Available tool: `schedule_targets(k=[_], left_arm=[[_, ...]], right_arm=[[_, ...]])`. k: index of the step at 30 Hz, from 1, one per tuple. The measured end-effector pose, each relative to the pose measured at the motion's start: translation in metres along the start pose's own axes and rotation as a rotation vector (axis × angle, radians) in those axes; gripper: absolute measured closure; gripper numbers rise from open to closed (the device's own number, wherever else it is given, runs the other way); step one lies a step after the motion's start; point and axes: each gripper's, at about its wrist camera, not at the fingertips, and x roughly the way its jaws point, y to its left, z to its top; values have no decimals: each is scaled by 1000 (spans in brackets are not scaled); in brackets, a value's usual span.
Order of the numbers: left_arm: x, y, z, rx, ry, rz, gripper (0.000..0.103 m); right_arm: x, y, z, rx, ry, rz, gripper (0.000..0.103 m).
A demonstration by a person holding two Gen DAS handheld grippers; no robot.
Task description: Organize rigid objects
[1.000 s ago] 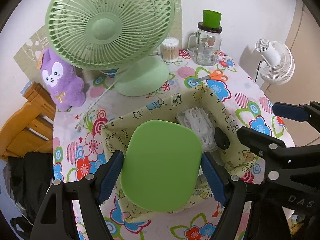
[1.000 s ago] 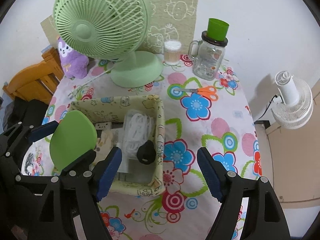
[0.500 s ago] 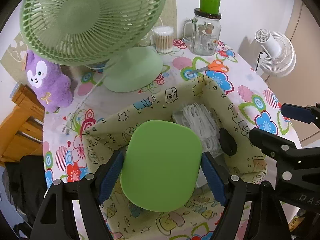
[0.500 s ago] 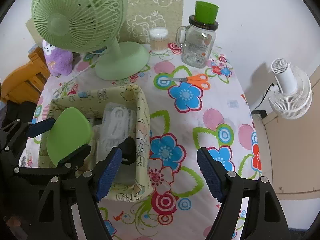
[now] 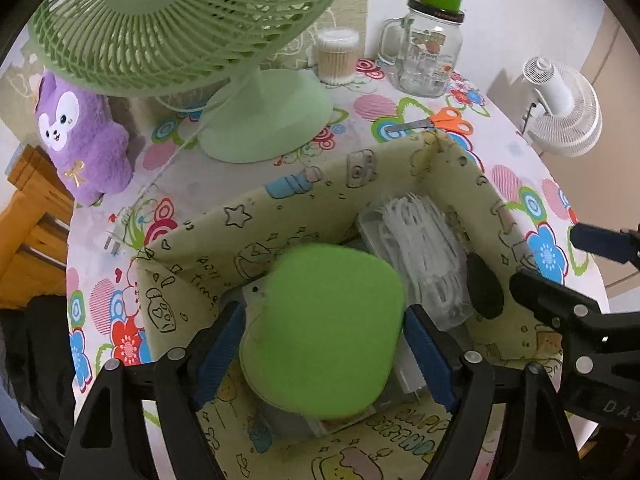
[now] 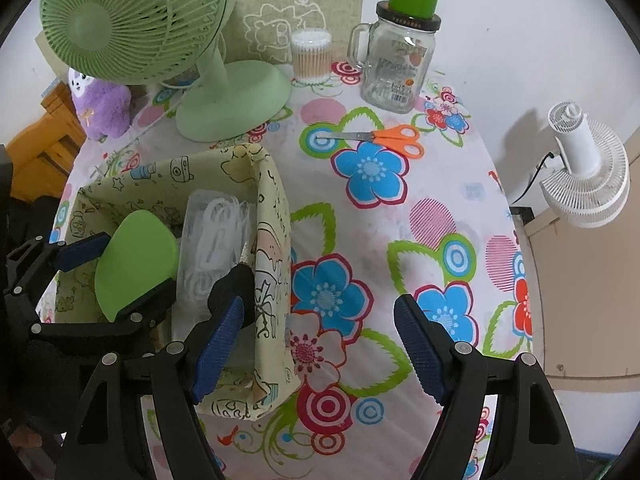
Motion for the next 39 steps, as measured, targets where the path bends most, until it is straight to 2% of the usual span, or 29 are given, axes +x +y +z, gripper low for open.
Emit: schedule_targets(k=[11,23,39], left_arm=[[-10,9,-3,-6,-9,28,11],[-34,23,-13,-44,-33,59,11],[-74,45,-31,-122,-79,47,11]], right_arm=[[1,4,-1,-1,7,-4,23],[-16,19,-4,-25,-17,6,23],[-49,43,-14,-47,-67,2,23]])
